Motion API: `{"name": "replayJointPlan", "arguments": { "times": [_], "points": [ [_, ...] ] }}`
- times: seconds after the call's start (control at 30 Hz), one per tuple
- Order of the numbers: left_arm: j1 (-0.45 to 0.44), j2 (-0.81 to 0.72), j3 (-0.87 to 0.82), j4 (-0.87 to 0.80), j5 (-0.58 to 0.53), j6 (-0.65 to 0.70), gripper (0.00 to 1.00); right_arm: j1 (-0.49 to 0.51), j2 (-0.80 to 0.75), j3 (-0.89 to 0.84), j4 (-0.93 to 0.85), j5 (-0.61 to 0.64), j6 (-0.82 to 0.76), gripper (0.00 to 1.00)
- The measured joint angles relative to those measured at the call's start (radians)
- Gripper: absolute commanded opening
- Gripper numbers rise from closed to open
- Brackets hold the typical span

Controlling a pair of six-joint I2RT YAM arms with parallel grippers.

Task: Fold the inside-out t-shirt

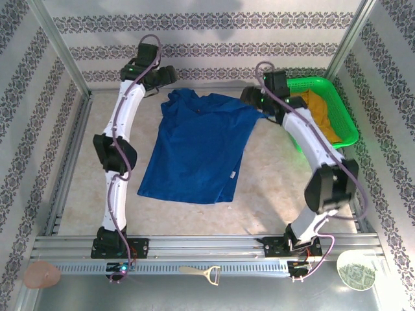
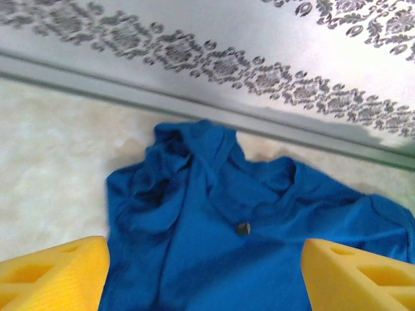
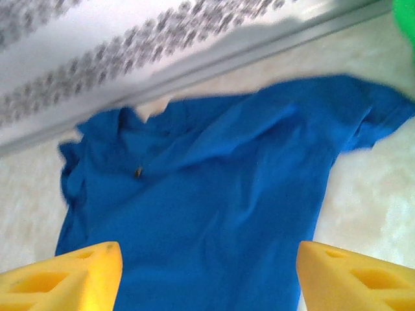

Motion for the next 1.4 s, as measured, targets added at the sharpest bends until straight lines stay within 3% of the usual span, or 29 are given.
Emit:
{"name": "replayJointPlan", "arguments": {
  "times": [0.13, 0.3, 0.4, 0.53, 0.77, 1.17, 1.4],
  "points": [
    [0.006, -0.351, -0.441, 0.035, -0.011, 0.002, 0.82, 0.107, -0.244, -0.303, -0.044, -0.029, 0.024, 0.6],
    [0.006, -0.78, -1.059, 0.105, 0.016, -0.053, 0.83, 0.206, -0.409, -0.633, -0.09, -0.069, 0.097, 0.61],
    [0.006, -0.934, -1.346, 0.127, 0.048, -0.094, 0.84, 0.289, -0.468, -0.781, -0.1, -0.1, 0.144, 0.68],
    [0.006, -1.047, -1.624, 0.143, 0.087, -0.13, 0.84, 0.389, -0.489, -0.871, -0.089, -0.126, 0.198, 0.7],
    [0.006, -1.094, -1.826, 0.212, 0.12, -0.133, 0.83, 0.496, -0.472, -0.922, -0.003, -0.122, 0.312, 0.69],
    [0.053, -1.005, -1.908, 0.371, 0.152, -0.121, 0.79, 0.502, -0.37, -0.926, 0.134, -0.076, 0.444, 0.67],
    [0.066, -0.949, -1.909, 0.437, 0.195, -0.095, 0.79, 0.504, -0.296, -0.926, 0.203, -0.062, 0.478, 0.57]
  ]
}}
